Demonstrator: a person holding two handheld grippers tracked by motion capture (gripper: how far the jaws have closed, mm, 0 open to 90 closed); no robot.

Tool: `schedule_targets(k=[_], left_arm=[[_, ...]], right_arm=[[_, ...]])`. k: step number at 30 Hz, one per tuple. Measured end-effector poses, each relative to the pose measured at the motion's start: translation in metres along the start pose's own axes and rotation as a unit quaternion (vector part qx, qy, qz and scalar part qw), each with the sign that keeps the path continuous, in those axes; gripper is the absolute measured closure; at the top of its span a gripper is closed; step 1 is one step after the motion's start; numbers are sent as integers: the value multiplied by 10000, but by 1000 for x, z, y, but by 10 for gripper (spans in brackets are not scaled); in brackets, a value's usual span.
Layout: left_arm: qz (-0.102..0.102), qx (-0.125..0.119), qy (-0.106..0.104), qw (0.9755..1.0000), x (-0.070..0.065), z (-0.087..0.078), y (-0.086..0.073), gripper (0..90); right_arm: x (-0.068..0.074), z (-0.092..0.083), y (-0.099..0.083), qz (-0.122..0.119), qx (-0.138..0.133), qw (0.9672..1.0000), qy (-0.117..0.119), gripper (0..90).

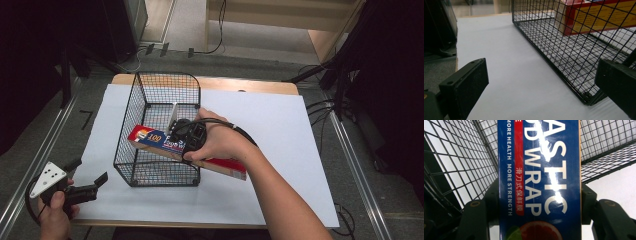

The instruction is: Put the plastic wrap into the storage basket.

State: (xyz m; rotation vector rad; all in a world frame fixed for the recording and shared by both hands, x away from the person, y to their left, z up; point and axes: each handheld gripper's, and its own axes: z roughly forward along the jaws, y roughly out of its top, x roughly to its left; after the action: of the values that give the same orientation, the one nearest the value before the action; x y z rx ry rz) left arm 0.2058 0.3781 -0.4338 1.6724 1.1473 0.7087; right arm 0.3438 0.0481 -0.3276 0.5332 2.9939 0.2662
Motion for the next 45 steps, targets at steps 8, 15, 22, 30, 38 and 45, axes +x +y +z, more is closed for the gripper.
schedule_targets(k=[8,15,22,30,38,45], left_arm=[[15,5,2,10000,0,0,0,0],[3,9,10,10000,0,-1,0,0],[2,-20,-2,10000,0,-1,1,0],[-1,-15,-2,10000,0,-1,1,0],[-6,-33,-7,10000,0,-1,1,0],[-3,-26,-12,10000,0,-1,1,0]], right_arm=[[0,0,1,37,7,10000,-19,396],[0,0,1,75,-5,10000,-54,382],[1,-1,3,113,-71,9999,-101,377],[1,-7,5,248,-313,9992,48,341],[2,-29,13,365,-615,9973,187,323],[-1,-33,9,469,-644,9967,151,323]])
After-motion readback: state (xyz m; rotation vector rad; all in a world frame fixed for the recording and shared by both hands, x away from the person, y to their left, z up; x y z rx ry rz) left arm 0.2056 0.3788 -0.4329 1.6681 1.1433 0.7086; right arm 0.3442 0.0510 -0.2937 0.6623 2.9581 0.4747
